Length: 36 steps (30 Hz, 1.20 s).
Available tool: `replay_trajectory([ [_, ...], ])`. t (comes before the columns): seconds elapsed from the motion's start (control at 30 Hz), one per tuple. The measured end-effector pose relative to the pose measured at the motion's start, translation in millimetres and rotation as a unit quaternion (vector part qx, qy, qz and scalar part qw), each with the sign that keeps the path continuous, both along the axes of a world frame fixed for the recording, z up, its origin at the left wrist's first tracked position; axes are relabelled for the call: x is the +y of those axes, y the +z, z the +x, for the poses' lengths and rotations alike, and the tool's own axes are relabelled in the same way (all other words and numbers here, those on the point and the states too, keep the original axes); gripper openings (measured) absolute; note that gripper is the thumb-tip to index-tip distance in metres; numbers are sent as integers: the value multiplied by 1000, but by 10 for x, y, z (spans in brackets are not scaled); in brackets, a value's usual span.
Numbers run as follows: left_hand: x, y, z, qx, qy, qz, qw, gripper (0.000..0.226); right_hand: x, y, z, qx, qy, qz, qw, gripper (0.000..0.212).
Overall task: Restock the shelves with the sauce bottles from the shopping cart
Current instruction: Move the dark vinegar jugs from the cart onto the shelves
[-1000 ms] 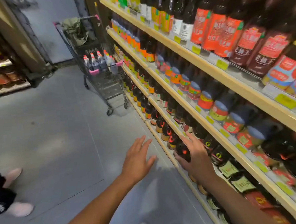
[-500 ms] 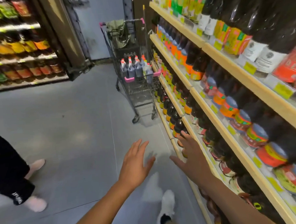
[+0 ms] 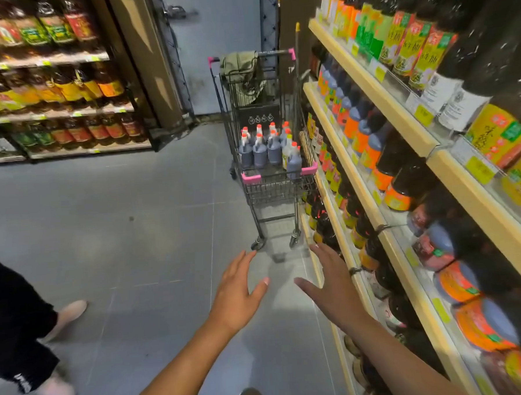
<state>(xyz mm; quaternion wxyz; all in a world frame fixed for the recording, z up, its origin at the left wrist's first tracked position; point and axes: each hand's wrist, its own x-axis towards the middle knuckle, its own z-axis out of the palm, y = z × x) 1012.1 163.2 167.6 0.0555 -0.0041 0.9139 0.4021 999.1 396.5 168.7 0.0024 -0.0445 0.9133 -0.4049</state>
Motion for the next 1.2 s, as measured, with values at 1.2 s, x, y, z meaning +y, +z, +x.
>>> replay_trajectory([
  [1.2,-147,-832,-6991,-188,38,179,965,43,-176,-1175,-7067,-264,-209,-171,926,54],
])
